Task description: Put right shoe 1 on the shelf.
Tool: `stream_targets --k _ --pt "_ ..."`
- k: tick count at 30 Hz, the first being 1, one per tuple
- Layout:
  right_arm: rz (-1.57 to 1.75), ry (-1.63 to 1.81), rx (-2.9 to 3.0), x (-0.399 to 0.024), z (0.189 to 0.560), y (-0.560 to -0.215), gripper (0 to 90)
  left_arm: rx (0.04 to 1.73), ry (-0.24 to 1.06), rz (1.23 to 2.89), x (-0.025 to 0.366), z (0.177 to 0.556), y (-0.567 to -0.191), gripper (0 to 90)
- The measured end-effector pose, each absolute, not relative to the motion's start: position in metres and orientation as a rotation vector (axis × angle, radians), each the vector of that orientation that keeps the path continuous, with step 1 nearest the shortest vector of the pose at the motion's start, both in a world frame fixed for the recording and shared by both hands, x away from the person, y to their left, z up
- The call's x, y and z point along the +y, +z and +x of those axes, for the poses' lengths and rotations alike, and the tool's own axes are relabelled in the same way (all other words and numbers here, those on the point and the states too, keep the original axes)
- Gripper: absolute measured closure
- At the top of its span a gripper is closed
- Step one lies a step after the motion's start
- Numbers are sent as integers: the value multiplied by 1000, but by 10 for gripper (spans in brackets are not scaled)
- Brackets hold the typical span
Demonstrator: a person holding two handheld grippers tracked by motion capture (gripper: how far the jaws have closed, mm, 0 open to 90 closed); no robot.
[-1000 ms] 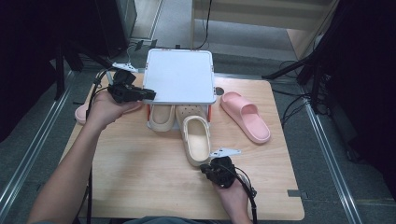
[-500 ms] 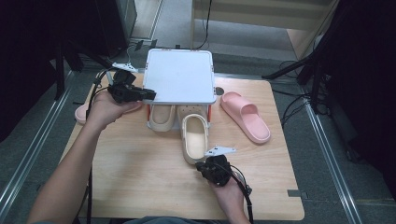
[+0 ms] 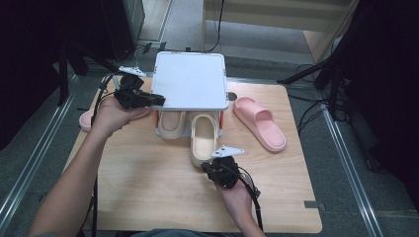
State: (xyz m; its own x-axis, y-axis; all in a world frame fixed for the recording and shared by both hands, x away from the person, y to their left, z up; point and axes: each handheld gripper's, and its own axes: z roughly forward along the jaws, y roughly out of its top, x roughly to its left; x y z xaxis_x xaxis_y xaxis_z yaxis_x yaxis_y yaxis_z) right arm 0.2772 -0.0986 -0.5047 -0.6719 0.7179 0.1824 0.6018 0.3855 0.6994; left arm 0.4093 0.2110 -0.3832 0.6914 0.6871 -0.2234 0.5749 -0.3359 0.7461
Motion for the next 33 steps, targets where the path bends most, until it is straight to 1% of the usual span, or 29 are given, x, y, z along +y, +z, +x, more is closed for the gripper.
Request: stream_targets --k 9,18,33 --pt "1202 1156 2473 -91 292 -505 898 966 161 2036 211 409 -383 793" --pt "1253 1173 2444 -92 316 -504 900 965 147 2030 211 409 -384 793" --pt "1263 1130 2417 -82 354 -502 896 961 141 2026 212 410 -384 792"
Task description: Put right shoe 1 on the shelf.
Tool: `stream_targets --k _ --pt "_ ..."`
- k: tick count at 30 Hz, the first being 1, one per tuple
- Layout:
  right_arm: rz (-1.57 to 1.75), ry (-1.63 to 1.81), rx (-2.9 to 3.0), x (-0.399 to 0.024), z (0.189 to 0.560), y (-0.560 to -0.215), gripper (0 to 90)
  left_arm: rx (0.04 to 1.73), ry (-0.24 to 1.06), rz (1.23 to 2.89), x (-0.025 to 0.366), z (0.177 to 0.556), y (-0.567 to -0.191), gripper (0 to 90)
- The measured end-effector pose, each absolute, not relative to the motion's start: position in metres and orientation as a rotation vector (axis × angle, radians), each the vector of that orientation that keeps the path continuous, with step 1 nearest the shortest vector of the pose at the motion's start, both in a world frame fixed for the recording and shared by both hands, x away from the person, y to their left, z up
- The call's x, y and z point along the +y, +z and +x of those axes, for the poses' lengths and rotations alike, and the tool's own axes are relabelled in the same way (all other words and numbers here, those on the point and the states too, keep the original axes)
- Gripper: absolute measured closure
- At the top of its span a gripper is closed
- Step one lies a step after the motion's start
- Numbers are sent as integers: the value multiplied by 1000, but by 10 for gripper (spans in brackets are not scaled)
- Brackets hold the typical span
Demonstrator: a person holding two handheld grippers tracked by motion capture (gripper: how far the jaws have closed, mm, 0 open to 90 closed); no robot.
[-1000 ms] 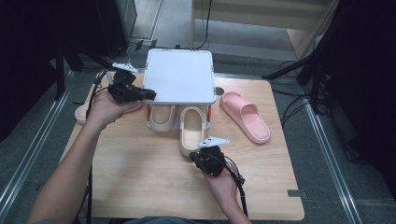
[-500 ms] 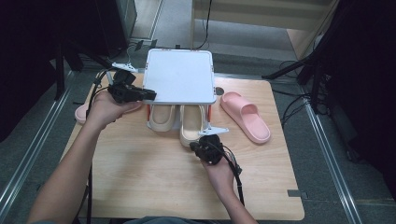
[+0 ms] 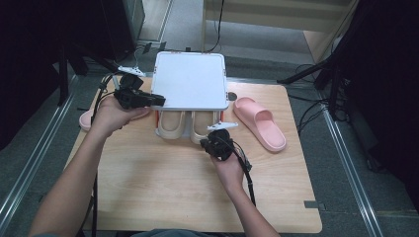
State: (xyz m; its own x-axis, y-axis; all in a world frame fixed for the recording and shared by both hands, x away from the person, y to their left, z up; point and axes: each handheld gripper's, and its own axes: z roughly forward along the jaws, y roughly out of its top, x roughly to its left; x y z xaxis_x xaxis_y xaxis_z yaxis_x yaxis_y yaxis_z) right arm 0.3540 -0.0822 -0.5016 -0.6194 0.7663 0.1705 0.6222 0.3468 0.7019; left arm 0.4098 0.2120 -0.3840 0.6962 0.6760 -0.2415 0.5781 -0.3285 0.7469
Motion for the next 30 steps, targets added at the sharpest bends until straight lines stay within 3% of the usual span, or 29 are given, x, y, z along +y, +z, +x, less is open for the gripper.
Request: stream_targets --k 19,24,30 --pt "1295 1186 2408 -83 365 -501 868 949 150 2030 211 409 -384 760" --pt "1279 1219 2451 -92 351 -490 796 988 169 2023 209 410 -382 743" --pt "1203 1254 2490 -110 325 -475 722 994 124 2022 207 406 -379 625"
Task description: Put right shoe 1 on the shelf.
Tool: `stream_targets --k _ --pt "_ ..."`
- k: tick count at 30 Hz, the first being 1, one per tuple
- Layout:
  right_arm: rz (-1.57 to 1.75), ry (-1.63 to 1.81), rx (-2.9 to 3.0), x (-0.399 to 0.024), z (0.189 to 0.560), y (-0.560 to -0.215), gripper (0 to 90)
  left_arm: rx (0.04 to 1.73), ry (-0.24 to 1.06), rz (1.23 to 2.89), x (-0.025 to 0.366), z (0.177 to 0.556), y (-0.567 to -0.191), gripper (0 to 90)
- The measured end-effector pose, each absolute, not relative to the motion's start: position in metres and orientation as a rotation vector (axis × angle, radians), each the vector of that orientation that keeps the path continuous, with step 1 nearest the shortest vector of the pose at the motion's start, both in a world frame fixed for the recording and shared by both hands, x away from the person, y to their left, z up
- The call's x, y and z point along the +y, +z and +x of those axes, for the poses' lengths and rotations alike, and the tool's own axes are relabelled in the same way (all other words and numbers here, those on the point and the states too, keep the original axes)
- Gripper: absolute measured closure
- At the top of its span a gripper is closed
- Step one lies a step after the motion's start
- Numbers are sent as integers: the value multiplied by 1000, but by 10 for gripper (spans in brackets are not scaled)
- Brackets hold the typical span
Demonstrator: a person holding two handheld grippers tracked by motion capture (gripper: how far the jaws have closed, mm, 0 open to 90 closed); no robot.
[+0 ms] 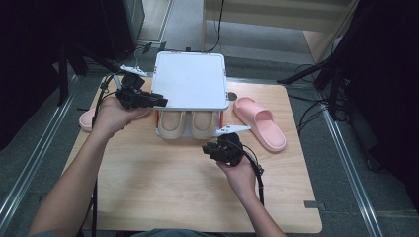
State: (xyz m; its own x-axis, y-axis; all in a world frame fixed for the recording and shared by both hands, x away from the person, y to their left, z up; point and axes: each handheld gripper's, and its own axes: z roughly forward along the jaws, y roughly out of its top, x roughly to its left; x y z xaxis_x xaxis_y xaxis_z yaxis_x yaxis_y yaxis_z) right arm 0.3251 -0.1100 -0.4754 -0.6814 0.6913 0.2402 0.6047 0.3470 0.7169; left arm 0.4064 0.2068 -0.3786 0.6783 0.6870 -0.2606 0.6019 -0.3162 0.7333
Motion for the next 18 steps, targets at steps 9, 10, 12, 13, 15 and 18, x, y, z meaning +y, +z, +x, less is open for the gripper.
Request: stream_targets --k 9,10,12,13,15,18 --pt "1157 1354 2512 -142 301 -464 513 958 150 2000 214 388 -366 417" --pt "1162 1356 2502 -144 300 -463 512 955 161 1998 216 386 -365 407" --pt "1193 1368 2485 -150 298 -462 511 957 178 1991 220 383 -364 393" --pt "1211 1379 2466 -153 298 -461 499 954 184 1993 221 383 -364 388" --pt "1199 1386 2450 -157 298 -459 464 964 198 1999 226 380 -365 378" --pt "1207 1384 2434 -163 298 -458 451 972 220 1995 236 375 -366 375"
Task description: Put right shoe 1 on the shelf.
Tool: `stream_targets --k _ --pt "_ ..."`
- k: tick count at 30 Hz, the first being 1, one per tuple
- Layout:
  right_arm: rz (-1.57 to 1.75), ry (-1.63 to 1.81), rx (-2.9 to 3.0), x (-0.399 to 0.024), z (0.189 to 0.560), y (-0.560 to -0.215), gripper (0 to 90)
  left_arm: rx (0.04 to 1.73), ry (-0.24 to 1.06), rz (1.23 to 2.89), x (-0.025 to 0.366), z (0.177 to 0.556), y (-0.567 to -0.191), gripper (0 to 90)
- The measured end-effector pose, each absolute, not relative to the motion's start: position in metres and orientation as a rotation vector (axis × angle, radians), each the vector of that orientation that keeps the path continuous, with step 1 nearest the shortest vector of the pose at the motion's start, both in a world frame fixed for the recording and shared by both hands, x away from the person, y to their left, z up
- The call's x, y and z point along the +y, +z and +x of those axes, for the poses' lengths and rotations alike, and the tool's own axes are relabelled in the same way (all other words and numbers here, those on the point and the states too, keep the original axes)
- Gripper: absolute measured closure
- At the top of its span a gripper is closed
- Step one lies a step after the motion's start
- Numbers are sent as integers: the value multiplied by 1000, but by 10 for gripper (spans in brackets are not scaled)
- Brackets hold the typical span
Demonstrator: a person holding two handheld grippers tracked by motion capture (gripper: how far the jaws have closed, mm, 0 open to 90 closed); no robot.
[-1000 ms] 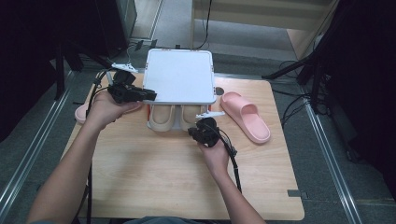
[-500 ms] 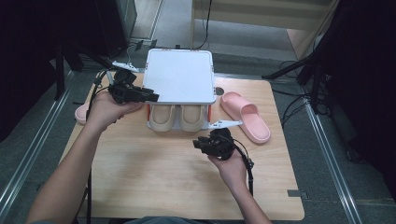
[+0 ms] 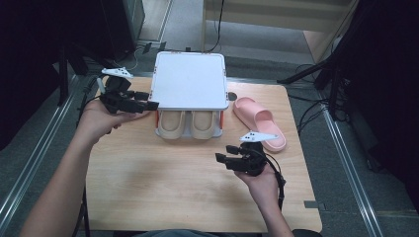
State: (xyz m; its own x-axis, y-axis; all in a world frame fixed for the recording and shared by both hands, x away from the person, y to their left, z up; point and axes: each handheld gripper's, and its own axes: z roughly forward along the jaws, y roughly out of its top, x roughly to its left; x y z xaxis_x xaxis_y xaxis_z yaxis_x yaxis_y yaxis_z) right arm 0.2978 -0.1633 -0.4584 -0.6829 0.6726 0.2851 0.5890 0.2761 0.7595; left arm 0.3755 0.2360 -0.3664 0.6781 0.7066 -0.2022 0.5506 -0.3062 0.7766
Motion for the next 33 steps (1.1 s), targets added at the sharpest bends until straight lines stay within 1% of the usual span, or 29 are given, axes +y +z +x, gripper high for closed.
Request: stream_targets --k 5,7,14,21,25,31,33 --pt "1224 1384 2426 -172 300 -461 417 1019 230 1966 254 370 -370 369" --pt "1225 1391 2426 -172 303 -463 416 1031 224 1947 259 367 -372 367" --pt "1189 1386 2479 -157 316 -467 414 1100 253 1921 282 358 -379 366" --pt "1149 1384 2527 -144 324 -468 414 1164 240 1858 308 353 -392 373" --pt "1118 1378 2554 -137 327 -469 415 1183 285 1858 321 352 -402 393" --pt "1094 1353 2583 -130 329 -470 415 1250 311 1864 335 357 -422 443" --pt "1091 1347 2587 -130 329 -470 416 1284 321 1853 340 359 -427 490"
